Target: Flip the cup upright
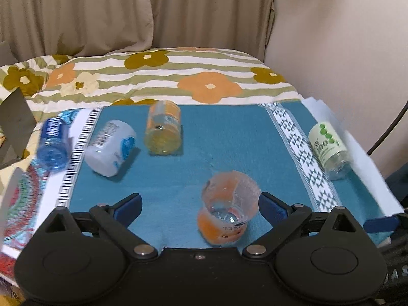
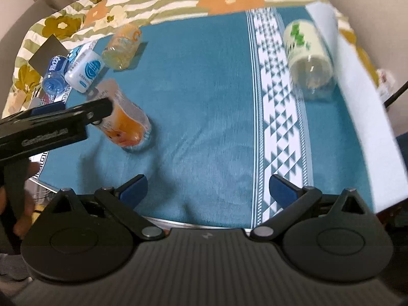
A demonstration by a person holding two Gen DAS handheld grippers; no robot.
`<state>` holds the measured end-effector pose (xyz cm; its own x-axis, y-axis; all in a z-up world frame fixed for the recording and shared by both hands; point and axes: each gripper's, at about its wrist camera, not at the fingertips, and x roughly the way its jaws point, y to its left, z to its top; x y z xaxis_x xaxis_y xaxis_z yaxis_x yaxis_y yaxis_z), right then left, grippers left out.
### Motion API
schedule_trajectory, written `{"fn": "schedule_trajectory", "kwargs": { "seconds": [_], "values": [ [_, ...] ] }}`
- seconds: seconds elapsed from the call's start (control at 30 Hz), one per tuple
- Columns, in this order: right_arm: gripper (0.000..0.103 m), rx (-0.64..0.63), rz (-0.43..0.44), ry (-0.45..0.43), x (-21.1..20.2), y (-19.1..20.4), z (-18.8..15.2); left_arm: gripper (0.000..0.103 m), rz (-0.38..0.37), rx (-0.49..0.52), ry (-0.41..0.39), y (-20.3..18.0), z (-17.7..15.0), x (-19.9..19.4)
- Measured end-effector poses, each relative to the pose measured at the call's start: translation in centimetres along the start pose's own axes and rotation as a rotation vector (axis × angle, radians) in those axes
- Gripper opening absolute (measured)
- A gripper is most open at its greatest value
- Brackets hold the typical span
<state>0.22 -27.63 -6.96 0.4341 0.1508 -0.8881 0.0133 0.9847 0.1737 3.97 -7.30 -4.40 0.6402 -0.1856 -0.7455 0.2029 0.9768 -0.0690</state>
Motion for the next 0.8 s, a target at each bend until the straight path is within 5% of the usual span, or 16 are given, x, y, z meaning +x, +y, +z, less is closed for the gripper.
{"fn": "schedule_trajectory", "kwargs": {
  "seconds": [0.5, 0.8],
  "values": [
    [0.103, -0.030, -0.136, -0.110, -7.2, 4.8, 2.0, 0.103, 0.047, -0.023, 0.105, 5.3, 0.2, -7.8],
    [0.103, -0.003, -0.159, -0.118, -7.3, 5.8, 0.5, 0.103, 0.081, -0.017, 0.078, 6.1, -0.8, -9.1]
  ]
}}
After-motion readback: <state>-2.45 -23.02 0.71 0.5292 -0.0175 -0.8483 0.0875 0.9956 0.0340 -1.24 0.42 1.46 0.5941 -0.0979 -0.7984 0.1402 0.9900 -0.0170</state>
